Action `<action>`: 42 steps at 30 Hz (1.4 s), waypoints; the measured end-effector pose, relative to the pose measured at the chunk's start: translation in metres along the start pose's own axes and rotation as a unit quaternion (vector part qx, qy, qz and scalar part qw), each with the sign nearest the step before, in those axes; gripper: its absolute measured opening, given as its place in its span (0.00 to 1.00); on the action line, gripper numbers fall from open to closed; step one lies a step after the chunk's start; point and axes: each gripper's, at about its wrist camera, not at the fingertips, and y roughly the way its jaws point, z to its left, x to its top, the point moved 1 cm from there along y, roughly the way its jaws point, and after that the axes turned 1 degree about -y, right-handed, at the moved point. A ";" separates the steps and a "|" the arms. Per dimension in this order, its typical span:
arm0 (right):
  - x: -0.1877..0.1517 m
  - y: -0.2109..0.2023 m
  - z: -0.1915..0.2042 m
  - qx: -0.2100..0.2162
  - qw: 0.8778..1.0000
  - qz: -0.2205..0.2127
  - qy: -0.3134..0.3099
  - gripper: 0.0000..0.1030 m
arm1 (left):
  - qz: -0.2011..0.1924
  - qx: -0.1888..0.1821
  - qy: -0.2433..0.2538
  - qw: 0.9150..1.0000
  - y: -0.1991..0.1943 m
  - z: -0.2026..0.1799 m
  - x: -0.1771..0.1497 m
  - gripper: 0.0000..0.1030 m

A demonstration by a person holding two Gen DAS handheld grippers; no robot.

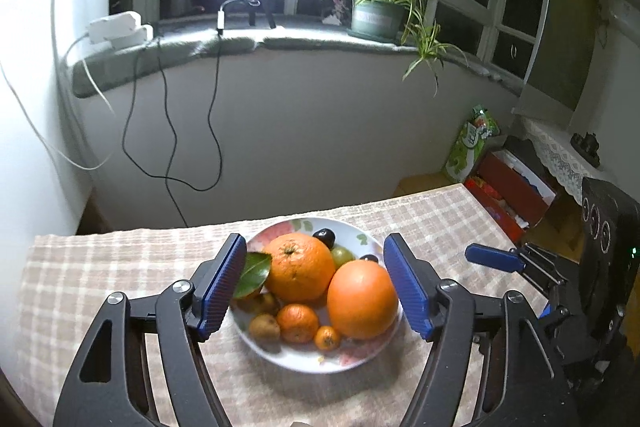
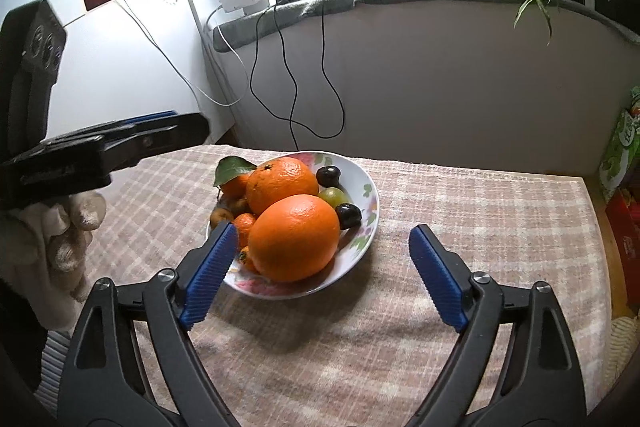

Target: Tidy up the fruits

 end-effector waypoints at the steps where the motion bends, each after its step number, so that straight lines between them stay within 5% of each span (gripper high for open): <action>1: -0.001 -0.003 0.002 -0.001 1.000 -0.002 0.000 0.88 | -0.003 0.002 0.002 1.000 -0.005 0.000 -0.003 0.71; 21: -0.026 -0.054 0.046 -0.071 0.996 -0.049 -0.026 1.00 | -0.031 0.070 -0.018 0.997 -0.060 0.008 -0.059 0.79; 42: -0.045 -0.068 0.055 -0.067 0.996 -0.056 -0.001 1.00 | -0.026 0.080 -0.013 0.996 -0.075 -0.005 -0.085 0.79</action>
